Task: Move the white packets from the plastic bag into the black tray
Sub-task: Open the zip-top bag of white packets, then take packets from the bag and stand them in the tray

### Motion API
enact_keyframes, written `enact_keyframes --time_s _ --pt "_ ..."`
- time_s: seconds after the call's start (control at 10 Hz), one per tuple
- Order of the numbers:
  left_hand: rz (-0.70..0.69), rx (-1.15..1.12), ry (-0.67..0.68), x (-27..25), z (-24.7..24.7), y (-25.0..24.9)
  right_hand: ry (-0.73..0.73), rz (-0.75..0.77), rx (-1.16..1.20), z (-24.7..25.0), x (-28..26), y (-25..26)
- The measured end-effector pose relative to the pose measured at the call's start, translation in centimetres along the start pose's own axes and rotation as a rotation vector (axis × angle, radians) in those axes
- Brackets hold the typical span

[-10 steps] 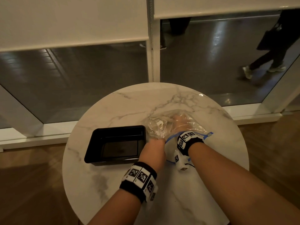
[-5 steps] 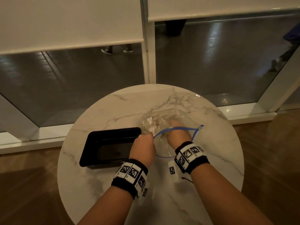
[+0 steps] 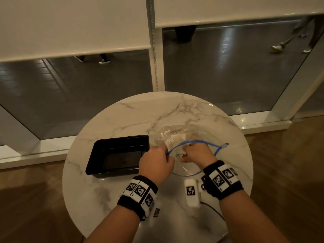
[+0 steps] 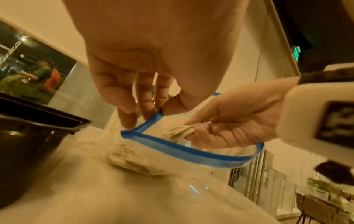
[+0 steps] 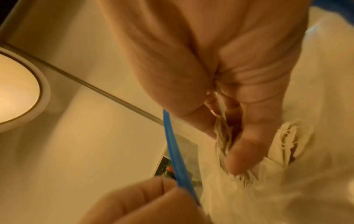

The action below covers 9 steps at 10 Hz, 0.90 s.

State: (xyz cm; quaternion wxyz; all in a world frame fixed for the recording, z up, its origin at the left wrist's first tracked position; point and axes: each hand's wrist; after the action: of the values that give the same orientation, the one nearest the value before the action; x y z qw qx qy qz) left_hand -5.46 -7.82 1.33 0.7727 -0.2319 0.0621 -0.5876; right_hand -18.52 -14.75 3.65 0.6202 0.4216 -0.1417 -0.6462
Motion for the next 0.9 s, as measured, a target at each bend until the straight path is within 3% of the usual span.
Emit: enact_keyframes --time_s 0.1,0.2,0.3,0.4,0.5,0.6,0.8,0.9 --pt "0.036 -0.072 0.077 0.6 -0.2 0.0 -0.062 -0.058 0.381 1.2 2.4 0.7" --pt "0.136 -0.217 0.132 2.2 -0.4 0.4 -0.026 0.003 0.298 2.3 2.1 2.0" --pt "0.146 -0.23 0.048 3.8 -0.4 0.7 -0.007 0.059 0.163 2.4 1.2 2.6" --pt "0.115 -0.24 -0.057 4.8 0.0 0.2 -0.121 0.173 0.098 1.8 -0.4 2.0" --pt "0.103 -0.215 -0.104 5.0 0.2 -0.1 -0.18 0.208 0.333 1.5 -1.4 0.5" --pt "0.143 -0.226 -0.069 4.2 -0.1 0.6 -0.105 0.195 0.493 2.1 -1.9 -0.8" --pt "0.201 -0.319 0.06 0.2 1.1 1.7 0.237 0.137 0.83 3.3 -3.9 -2.7" --pt "0.31 -0.606 -0.022 -1.6 2.5 2.3 0.35 0.132 0.928 2.6 -4.6 -2.9"
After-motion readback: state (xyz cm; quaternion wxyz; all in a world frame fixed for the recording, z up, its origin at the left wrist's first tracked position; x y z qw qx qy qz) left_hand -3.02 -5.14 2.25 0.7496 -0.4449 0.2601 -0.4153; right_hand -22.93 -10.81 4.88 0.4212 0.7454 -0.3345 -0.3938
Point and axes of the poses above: each hand's wrist, its own x-axis towards the middle knuckle, its own z-axis out of the back of the hand, y = z × x, and after that the axes turned 8 degrees about -y, right-handed
